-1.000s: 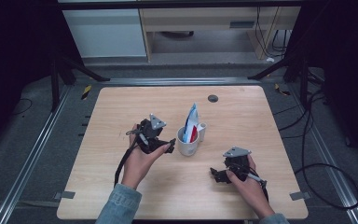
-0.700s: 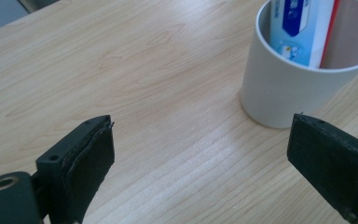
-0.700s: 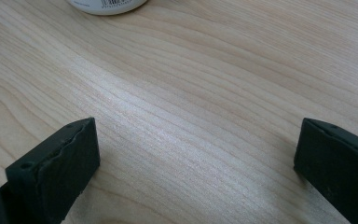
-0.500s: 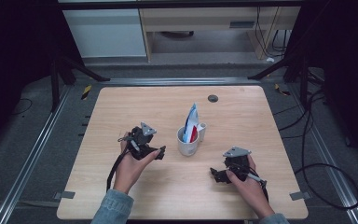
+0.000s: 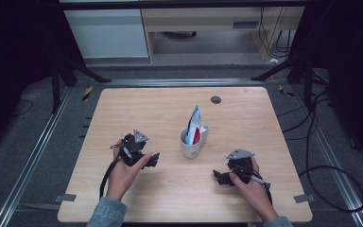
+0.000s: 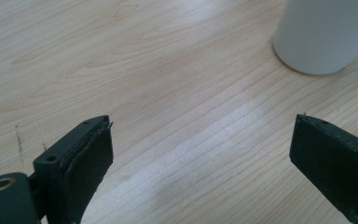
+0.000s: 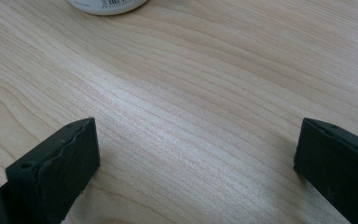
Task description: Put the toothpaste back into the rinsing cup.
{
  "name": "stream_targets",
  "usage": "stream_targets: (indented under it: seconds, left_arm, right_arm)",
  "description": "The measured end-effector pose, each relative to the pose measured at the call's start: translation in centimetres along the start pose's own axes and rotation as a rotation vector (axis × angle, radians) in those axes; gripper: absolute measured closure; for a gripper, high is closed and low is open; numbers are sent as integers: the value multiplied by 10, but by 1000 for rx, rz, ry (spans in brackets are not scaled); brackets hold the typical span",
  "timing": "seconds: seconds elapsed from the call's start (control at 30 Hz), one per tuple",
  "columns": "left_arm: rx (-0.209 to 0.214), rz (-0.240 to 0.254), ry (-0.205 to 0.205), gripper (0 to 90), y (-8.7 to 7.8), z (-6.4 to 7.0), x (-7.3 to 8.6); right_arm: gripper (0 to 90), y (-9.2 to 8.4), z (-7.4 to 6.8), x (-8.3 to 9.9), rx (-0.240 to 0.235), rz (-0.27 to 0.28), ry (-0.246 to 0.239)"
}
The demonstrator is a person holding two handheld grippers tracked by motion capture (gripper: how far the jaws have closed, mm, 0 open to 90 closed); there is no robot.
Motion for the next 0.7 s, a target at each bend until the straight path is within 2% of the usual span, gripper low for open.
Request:
stream_targets:
  seconds: [0.23, 0.43, 0.7]
  left_arm:
    - [-2, 3, -18, 52, -3, -12, 9]
    - [-36, -17, -61, 56, 0, -33, 26]
    - [-67, -41, -87, 60, 6, -51, 43]
  right_arm:
    - [3, 0, 0, 0, -1, 0, 1]
    - [3, 0, 0, 0, 0, 1, -1]
    - [3, 0, 0, 0, -1, 0, 1]
Point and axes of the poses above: each handheld gripper's, and its own axes: y roughly forward along the jaws, x roughly out of its underside, z roughly to its right, the point moved 9 cm from there along y, roughly forward along the jaws, and after that the axes turned 5 degrees about -z, right-handed, at the moved point
